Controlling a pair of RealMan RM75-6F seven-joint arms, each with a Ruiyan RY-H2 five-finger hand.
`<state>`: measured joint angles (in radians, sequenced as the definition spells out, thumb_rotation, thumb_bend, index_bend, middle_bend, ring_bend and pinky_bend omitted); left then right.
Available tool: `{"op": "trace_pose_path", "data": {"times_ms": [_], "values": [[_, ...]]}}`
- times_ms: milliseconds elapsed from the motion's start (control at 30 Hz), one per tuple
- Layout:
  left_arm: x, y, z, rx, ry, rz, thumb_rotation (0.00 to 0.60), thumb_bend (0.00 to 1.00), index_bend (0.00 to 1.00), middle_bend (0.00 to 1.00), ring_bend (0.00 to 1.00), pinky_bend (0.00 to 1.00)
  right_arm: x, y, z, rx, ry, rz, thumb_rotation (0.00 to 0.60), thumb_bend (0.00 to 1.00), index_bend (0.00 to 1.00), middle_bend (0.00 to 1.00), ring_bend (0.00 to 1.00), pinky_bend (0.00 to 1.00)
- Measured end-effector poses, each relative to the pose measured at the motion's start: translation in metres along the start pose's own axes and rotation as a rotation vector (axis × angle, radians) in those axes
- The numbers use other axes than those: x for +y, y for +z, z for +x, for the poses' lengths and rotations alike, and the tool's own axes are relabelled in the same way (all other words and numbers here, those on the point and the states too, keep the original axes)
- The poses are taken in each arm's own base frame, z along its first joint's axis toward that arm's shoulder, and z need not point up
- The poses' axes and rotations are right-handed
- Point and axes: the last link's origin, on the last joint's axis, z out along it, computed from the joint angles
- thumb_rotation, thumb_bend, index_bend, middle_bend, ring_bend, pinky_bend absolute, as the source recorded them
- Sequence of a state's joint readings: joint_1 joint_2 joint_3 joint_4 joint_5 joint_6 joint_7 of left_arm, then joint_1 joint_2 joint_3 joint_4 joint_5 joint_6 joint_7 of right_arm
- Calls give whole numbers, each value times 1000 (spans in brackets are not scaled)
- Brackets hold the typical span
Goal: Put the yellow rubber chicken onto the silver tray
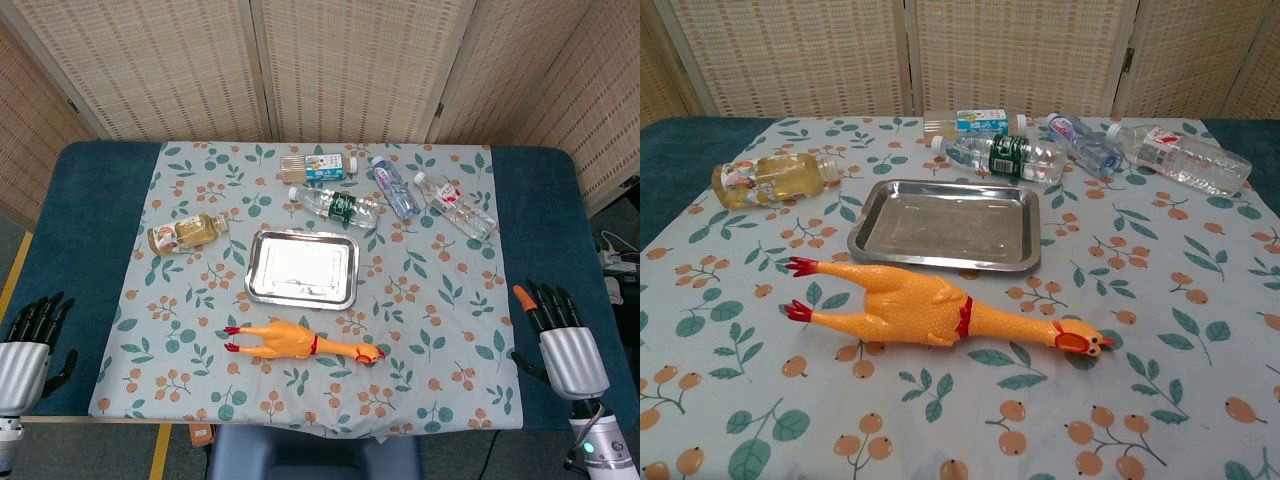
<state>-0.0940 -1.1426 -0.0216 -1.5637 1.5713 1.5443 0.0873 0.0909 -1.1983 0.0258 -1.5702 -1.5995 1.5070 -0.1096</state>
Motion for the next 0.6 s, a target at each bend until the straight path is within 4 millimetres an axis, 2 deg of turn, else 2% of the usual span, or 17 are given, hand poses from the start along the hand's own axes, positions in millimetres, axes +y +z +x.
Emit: {"op": "trace_pose_path", "data": {"times_ms": [200,367,600], "values": [[7,2,-8,-46,-4,-7,600,450,0,0,0,91,3,-1,0,-9,-6,-5,600,133,0,0,0,0],[11,5,-12,-70,-12,-29,600,449,0,0,0,91,-3,-2,-6,-63,23,23,600,133,0,0,0,0],[14,7,-15,-101,-24,-59,600,449,0,0,0,91,-28,11,-22,-151,94,112,600,133,0,0,0,0]]}}
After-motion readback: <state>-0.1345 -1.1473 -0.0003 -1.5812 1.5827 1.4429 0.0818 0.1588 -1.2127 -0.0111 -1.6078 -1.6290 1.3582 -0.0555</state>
